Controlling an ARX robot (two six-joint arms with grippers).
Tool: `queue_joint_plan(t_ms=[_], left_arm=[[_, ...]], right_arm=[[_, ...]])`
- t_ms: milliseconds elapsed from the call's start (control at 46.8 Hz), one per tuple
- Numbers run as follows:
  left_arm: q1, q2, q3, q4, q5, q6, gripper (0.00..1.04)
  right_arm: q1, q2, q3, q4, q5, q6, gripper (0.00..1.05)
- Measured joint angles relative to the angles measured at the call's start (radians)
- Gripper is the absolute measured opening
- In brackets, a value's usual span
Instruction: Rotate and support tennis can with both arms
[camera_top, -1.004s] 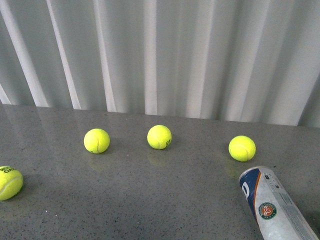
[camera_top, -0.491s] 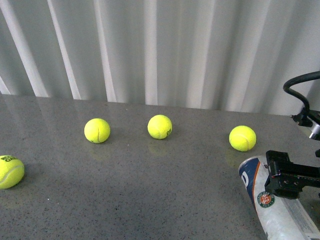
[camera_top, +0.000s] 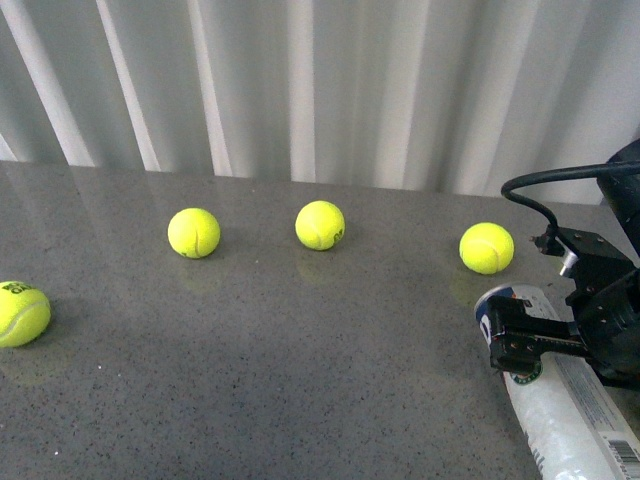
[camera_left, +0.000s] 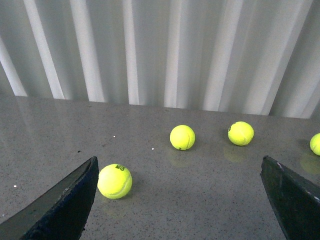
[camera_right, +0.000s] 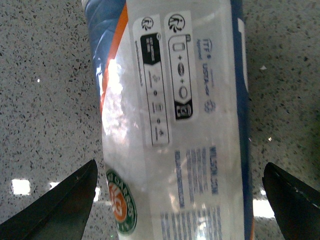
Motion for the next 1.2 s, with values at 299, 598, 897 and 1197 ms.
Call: queue_joint_plan(t_ms=[299, 598, 897, 1197], left_arm=[[0.0, 0.0, 0.0, 0.0, 0.0, 0.0, 0.98], [0.0, 0.0, 0.0, 0.0, 0.0, 0.0, 0.98], [0.0, 0.0, 0.0, 0.0, 0.0, 0.0, 0.98], [0.0, 0.0, 0.0, 0.0, 0.0, 0.0, 0.98]], right_arm=[[0.072, 0.021, 0.079, 0.017, 0.023, -0.252, 0.59], [0.206, -0.054, 0.22, -0.025, -0.052, -0.721, 0.32], [0.314, 0.035, 0.359, -0.034, -0.086, -1.145, 0.15], [0.324, 0.206, 0.431, -0.064, -0.072, -1.384, 0.08]])
